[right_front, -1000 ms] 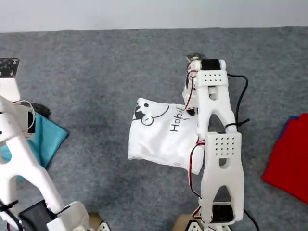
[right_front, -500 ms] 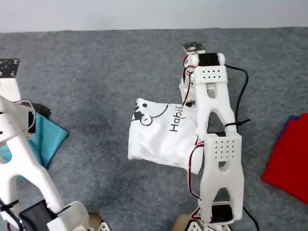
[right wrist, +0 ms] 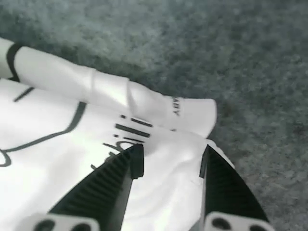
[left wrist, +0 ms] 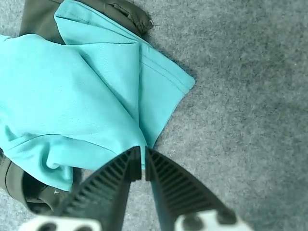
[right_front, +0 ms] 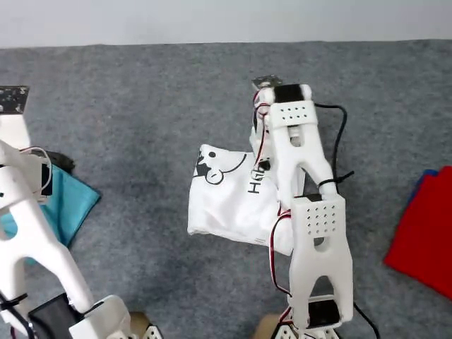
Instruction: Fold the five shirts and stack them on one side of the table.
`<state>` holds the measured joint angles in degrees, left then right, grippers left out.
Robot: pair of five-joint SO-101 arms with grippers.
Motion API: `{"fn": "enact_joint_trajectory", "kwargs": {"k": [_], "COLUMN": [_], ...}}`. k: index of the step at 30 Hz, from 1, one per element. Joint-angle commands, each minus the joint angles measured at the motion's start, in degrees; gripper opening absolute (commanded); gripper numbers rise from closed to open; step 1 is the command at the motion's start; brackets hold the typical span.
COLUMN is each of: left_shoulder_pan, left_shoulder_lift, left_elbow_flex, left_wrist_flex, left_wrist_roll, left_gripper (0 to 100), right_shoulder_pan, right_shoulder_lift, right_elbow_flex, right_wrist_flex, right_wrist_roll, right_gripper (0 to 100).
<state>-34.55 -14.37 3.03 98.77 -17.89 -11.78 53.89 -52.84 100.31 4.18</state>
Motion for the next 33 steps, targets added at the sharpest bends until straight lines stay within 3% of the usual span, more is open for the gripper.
{"fn": "enact_joint_trajectory", "kwargs": {"k": [1, 11, 33], "left_shoulder_pan": [-0.09, -0.18, -0.18], "left_shoulder_lift": [-2.02, -1.85, -1.76], "left_elbow_flex": [-0.22, -0.22, -0.22], "left_wrist_flex": [-0.44, -0.44, -0.53], "left_wrist_roll": [-0.35, -0.35, -0.35], "left_gripper": [2, 2, 2], "right_shoulder_pan": [-0.22, -0.13, -1.45], "right_shoulder_lift": [0.48, -1.19, -0.66], "right_elbow_flex": [-0.62, -8.09, -18.55], "right_wrist_flex": [1.63, 2.07, 1.01], "right_wrist_roll": [-0.18, 0.44, 10.02], "right_gripper": [17.3, 0.2, 1.0]}}
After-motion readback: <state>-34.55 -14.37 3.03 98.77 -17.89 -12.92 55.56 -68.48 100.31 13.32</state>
